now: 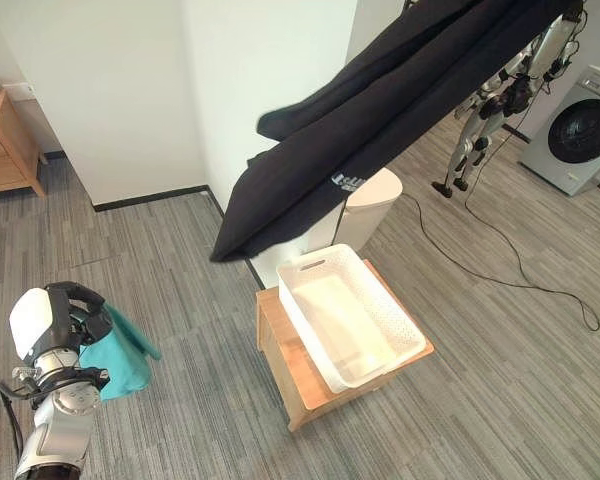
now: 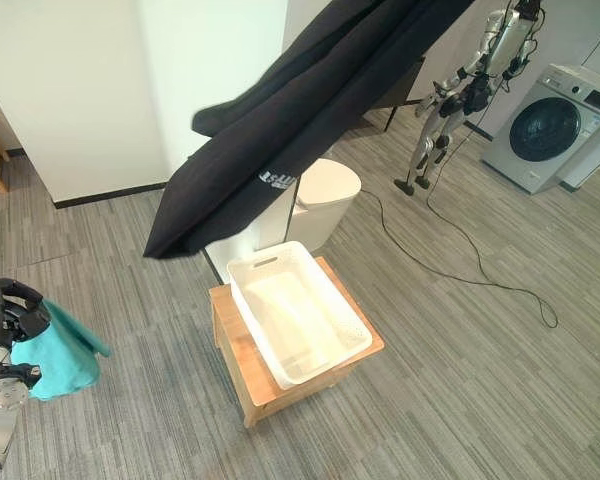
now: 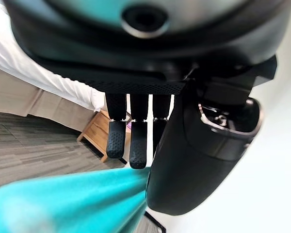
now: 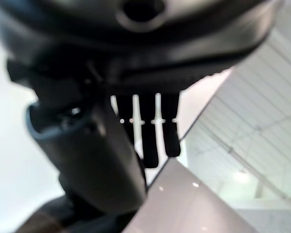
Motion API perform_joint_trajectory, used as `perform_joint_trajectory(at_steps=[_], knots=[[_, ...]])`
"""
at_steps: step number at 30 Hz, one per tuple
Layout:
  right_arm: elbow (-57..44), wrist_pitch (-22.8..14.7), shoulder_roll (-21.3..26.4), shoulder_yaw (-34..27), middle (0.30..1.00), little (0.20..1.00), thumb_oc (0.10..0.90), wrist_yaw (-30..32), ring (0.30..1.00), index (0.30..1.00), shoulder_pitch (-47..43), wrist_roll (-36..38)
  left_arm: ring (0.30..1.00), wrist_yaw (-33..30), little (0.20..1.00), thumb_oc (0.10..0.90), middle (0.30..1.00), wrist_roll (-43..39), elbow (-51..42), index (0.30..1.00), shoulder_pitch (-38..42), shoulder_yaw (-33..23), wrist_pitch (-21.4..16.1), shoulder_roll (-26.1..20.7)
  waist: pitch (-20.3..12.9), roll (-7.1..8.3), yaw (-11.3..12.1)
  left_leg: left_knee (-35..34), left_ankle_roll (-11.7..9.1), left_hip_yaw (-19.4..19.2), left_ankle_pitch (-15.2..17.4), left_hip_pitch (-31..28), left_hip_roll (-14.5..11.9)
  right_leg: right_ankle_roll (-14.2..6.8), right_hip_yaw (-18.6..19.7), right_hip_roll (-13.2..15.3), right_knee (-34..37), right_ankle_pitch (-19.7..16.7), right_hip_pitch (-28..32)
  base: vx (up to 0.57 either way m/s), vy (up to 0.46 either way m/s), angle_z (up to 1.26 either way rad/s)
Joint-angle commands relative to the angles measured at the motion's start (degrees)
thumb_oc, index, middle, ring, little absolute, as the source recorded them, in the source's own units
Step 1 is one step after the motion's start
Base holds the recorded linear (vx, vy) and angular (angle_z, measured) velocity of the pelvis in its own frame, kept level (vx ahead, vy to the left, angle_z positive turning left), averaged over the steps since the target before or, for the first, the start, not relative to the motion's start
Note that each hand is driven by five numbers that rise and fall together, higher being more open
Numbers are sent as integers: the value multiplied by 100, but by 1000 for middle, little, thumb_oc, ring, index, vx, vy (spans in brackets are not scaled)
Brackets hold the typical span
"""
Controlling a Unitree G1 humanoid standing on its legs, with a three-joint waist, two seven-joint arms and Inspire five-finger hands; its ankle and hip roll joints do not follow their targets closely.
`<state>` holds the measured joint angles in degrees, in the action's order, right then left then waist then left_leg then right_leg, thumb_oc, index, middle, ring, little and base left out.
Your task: Pick up bed clothes into laundry basket.
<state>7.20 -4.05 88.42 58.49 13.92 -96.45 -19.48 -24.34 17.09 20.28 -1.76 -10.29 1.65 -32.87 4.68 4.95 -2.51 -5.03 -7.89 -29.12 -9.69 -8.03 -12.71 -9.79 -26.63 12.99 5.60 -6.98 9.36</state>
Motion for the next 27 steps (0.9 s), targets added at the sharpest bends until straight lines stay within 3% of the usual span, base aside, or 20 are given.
perform_joint_trajectory(at_steps=[1,6,14,27], knots=[[129,466,-10,-527,300,300,400,241,300,300,-255,18,300,-288,300,400,300,161,-667,300,549,27,-478,-511,-461,22,69,63,-199,158,639,14,-246,-294,47,232,-103,559,123,0,0,0],[-25,502,-197,-1255,300,300,400,196,300,300,516,-180,300,-297,300,400,300,101,-680,300,571,185,-502,-522,-497,164,70,66,-176,201,687,-14,-233,-289,54,251,-113,557,149,-4,4,1],[975,701,-864,-1991,300,300,400,-35,300,300,1672,-281,300,-189,300,400,300,-43,-850,300,420,350,-540,-367,-461,364,198,167,-65,226,900,-354,-204,-173,142,226,-362,748,308,2,8,0],[1637,789,-989,-2818,300,300,400,22,300,300,2638,-378,300,-134,300,400,300,108,-636,300,289,397,-527,-384,-375,338,326,79,-48,305,849,-264,-160,-203,6,201,-188,636,342,-6,1,-1]])
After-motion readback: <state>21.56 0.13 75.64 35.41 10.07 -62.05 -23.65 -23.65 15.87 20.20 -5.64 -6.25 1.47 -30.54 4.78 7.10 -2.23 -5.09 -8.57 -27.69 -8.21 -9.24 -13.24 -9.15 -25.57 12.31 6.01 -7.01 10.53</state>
